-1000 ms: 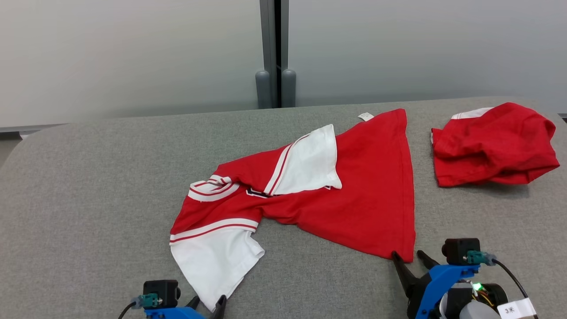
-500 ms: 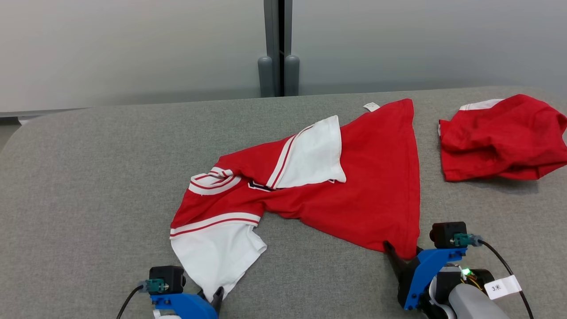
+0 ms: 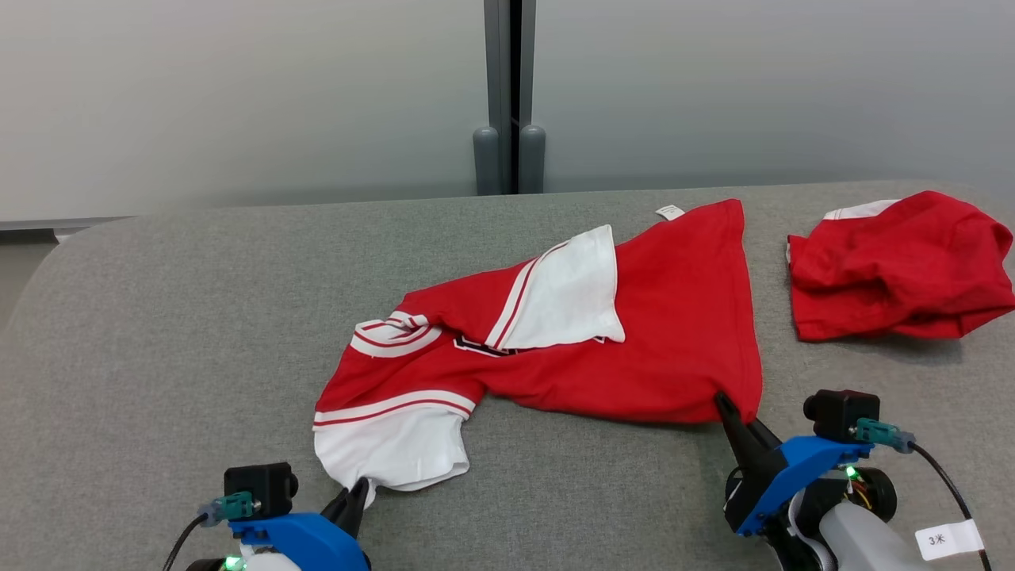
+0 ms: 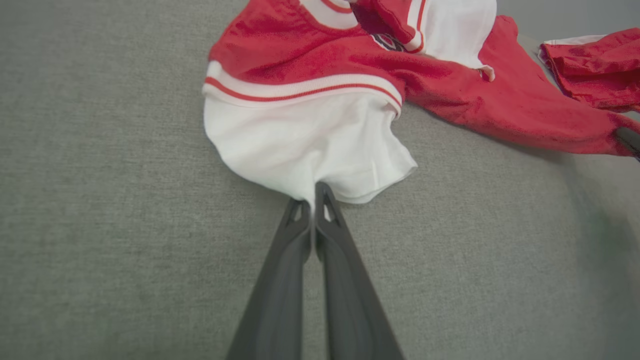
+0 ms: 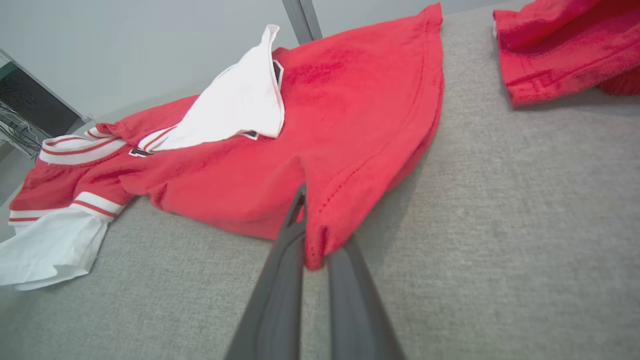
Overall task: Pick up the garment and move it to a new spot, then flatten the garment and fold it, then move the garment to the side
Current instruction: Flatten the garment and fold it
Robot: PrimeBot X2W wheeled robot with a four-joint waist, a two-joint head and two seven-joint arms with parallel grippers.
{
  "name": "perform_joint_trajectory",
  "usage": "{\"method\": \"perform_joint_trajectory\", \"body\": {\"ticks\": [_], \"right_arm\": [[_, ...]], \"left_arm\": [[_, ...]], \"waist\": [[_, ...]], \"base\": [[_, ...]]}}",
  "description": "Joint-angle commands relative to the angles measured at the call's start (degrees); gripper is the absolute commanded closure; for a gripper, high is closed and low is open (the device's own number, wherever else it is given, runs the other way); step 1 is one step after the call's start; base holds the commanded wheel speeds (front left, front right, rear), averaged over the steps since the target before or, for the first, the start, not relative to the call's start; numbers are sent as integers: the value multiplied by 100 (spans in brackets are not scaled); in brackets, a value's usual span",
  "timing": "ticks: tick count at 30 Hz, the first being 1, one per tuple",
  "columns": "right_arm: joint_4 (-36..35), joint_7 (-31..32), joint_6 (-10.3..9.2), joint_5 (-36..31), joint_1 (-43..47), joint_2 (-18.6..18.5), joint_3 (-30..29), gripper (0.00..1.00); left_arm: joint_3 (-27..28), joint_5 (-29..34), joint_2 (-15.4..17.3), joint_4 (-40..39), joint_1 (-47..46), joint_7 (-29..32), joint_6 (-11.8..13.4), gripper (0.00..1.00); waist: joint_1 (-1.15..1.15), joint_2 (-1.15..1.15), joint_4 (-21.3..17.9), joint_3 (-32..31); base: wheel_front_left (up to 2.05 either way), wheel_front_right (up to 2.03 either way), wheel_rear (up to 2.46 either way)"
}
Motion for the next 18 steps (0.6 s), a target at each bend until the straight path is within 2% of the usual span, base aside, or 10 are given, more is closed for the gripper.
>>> {"method": "perform_joint_trajectory", "body": {"ticks": [1,4,9,12,18], "right_arm": [[-202,-39,2,194,84,-97,36,100],[-623,-5,2,542,102,-250,119,100],[-1201,205,3,942,-332,-598,253,100],[-1372,415,2,1065,-799,-841,356,100],[-1234,760,3,1190,-2175,-1121,688,100]], "left_arm": [[46,-39,40,-162,59,-45,-9,100],[116,-186,98,-514,7,-163,-91,100],[306,-194,487,-900,-610,-144,-181,100],[389,-105,834,-872,-1320,-53,-227,100],[277,-170,1210,-301,-3215,123,-320,100]], "waist": [[-1,-2,-34,-20],[-1,-2,-85,5],[-1,-2,-152,301],[-1,-2,-182,612],[-1,-2,-203,1380]], "base": [[0,0,0],[0,0,0],[0,0,0],[0,0,0],[0,0,0]]}}
